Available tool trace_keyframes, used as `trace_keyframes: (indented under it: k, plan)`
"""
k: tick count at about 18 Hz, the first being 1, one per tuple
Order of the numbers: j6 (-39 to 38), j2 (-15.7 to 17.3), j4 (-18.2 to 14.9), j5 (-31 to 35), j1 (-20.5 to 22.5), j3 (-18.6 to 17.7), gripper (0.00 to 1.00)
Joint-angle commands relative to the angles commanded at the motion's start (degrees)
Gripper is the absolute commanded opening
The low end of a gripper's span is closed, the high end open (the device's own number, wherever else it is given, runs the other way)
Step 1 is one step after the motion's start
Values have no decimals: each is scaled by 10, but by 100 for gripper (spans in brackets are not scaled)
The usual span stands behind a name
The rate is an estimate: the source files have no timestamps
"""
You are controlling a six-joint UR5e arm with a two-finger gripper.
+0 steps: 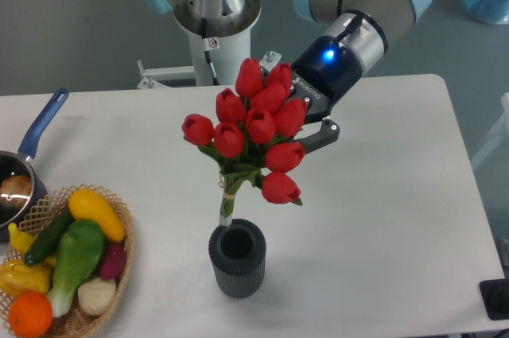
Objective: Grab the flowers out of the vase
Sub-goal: 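Carry the tulip bouquet up and away from the vase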
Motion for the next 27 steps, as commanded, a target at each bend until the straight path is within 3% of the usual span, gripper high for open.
trace_keyframes:
  k: [13, 27]
  plan:
    - [-7, 8, -3, 11, 93, -16, 43]
    - [-6, 9, -2, 11, 96, -18, 43]
